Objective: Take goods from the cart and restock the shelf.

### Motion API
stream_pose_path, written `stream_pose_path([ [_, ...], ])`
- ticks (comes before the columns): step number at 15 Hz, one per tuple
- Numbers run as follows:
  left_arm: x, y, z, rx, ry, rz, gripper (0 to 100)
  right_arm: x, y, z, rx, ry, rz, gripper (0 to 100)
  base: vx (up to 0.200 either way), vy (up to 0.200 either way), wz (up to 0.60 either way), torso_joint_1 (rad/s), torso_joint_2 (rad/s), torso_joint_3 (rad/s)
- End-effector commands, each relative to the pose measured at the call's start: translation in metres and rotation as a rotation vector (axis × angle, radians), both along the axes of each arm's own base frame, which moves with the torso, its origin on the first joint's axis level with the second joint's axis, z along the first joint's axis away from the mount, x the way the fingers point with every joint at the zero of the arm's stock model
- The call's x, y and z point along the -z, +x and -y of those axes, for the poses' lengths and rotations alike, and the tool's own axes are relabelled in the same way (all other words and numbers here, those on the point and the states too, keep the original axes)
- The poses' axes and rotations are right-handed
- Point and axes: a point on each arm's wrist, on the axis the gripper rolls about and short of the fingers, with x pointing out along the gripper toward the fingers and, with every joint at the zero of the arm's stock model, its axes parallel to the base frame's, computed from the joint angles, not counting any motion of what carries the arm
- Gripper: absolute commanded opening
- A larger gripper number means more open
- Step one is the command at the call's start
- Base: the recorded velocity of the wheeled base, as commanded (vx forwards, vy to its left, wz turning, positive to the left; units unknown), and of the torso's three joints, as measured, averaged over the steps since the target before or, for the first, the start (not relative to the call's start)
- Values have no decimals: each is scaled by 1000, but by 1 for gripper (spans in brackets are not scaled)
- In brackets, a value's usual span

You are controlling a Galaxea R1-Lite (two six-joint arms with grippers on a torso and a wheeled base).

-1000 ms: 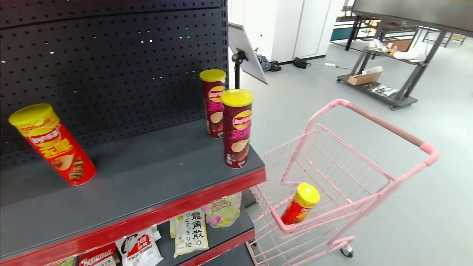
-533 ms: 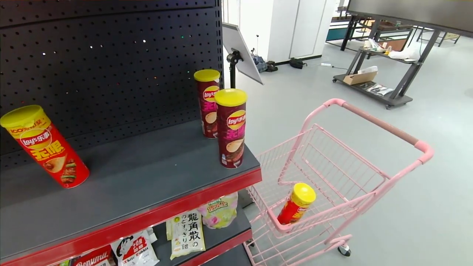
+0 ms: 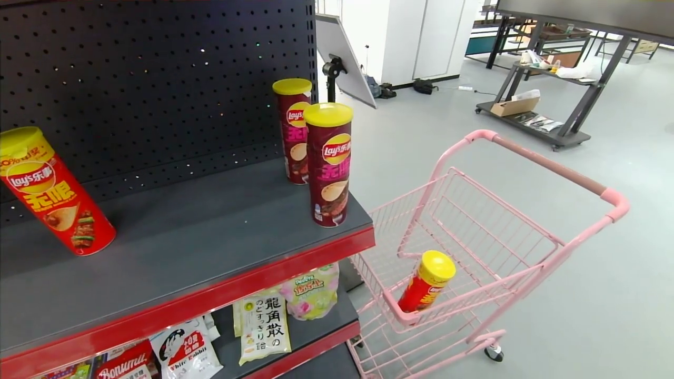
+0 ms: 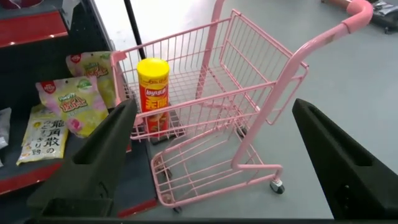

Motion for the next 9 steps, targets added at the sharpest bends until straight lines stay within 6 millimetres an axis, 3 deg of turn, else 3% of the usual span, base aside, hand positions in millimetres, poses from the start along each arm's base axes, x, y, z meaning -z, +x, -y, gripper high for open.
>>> stream_pose_path([
  [1,0,0,0,-1,-1,1,100,0,0,0,-1,0,0,100,0,0,0,-134,349,217],
  [9,0,0,0,-1,-1,1,100,0,0,0,4,-3,-1,100,0,0,0,-143,392,246],
])
